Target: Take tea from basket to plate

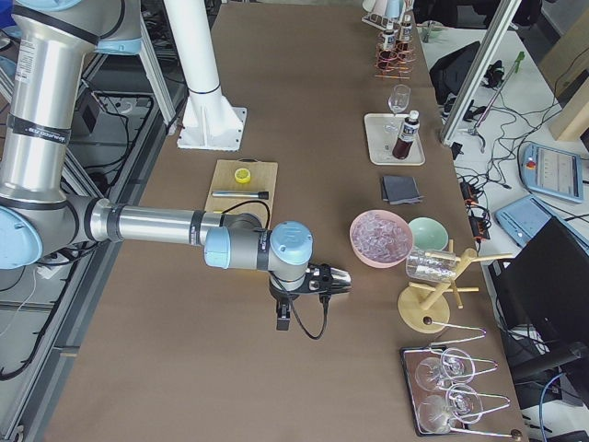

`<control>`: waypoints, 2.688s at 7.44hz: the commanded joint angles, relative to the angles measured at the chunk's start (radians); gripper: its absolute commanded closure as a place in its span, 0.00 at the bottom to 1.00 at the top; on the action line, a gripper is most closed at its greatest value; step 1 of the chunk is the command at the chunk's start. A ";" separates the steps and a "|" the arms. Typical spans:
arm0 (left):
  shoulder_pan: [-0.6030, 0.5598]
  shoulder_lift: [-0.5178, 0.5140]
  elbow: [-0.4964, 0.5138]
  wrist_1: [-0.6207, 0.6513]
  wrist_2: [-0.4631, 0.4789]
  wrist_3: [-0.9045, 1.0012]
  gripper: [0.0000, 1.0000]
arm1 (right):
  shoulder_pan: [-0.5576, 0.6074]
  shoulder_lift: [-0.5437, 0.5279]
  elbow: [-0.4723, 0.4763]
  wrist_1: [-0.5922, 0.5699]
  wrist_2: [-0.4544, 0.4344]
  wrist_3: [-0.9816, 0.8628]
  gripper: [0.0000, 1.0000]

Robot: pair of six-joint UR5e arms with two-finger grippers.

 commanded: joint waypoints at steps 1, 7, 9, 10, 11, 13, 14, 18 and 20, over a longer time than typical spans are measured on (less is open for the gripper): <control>-0.041 0.032 -0.018 0.001 -0.011 0.000 0.02 | 0.009 -0.022 0.025 -0.001 -0.004 0.000 0.00; -0.196 0.183 -0.046 0.009 -0.194 -0.758 0.02 | 0.016 -0.043 0.032 -0.007 -0.016 -0.001 0.00; -0.198 0.230 -0.155 0.008 -0.336 -1.086 0.02 | 0.020 -0.045 0.047 -0.030 -0.018 0.002 0.00; -0.198 0.257 -0.225 0.003 -0.359 -1.196 0.02 | 0.011 -0.019 0.071 -0.071 -0.024 0.002 0.00; -0.199 0.356 -0.314 0.002 -0.357 -1.356 0.02 | -0.001 -0.010 0.074 -0.095 -0.024 0.002 0.00; -0.198 0.459 -0.414 0.008 -0.349 -1.501 0.02 | 0.005 0.009 0.090 -0.183 -0.027 0.002 0.00; -0.184 0.469 -0.398 0.023 -0.349 -1.499 0.02 | 0.005 0.013 0.090 -0.188 -0.057 0.000 0.00; -0.153 0.503 -0.402 0.326 -0.311 -1.177 0.02 | 0.046 0.047 0.091 -0.188 -0.041 0.002 0.00; -0.179 0.497 -0.405 0.519 -0.193 -1.027 0.02 | 0.066 0.044 0.094 -0.191 -0.016 0.002 0.00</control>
